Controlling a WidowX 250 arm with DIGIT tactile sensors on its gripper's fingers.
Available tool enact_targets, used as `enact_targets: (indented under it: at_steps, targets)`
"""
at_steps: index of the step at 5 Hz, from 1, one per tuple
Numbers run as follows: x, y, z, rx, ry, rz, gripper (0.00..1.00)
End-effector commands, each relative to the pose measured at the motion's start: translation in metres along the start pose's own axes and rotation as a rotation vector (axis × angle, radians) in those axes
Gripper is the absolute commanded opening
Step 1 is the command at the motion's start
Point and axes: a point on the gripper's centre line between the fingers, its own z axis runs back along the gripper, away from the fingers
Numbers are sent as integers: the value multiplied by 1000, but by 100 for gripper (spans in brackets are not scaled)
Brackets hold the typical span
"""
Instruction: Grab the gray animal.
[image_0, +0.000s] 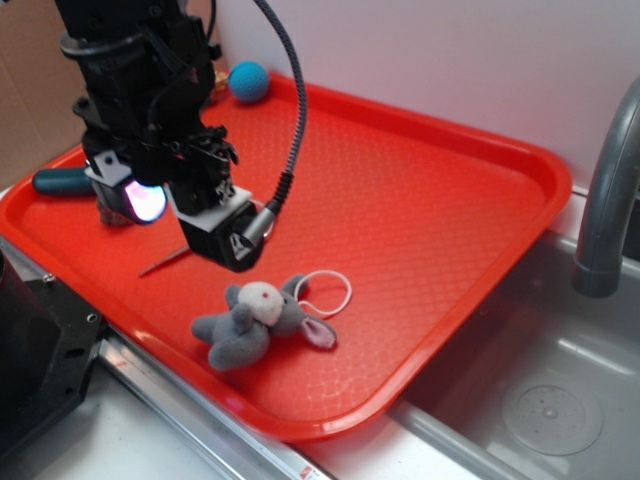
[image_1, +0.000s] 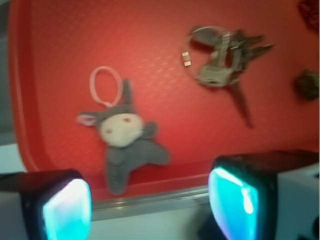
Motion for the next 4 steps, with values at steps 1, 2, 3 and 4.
enact_targets:
  at_steps: [1,2,3,4]
  targets:
    - [11,-17,-31,-15,11,-22,100]
    - [13,-24,-37,12,30,-21,100]
    - [16,-37,-43,40,49,-39,100]
    - [8,-15,-87,67,74,-44,100]
